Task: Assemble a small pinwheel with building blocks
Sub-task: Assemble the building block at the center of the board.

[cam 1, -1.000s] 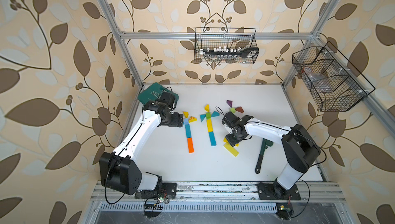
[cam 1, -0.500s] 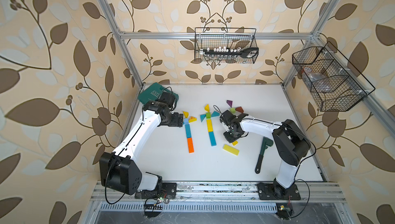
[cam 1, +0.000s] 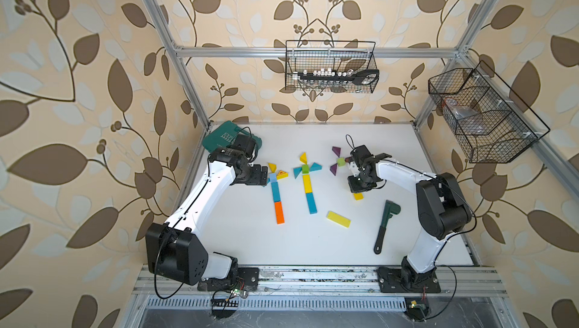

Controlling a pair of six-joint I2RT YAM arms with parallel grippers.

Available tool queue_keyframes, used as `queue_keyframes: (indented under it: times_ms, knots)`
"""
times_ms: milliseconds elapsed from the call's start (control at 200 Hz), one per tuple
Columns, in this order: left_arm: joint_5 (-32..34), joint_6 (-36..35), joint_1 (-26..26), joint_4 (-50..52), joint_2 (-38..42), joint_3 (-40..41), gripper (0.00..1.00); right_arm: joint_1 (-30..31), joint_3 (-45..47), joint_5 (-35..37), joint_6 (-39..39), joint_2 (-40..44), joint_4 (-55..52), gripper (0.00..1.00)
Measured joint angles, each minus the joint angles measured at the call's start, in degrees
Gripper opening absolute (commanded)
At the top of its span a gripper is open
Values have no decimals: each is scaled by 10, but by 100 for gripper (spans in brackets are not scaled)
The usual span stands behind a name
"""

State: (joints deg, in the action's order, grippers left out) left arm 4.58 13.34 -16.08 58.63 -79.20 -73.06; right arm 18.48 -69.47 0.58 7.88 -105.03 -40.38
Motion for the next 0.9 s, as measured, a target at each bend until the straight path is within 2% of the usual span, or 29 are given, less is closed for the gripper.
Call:
queue_keyframes:
  times_ms: [485,655,900]
  knots:
    - [0,0,0,0,0,0,99,-7,-100,-5,-14,-94,-3,15]
    - [0,0,0,0,0,0,99,-7,-120,-4,-15,-107,-6,19]
    - [0,0,2,0,0,0,99,-7,-142,-4,-15,-123,-10,18]
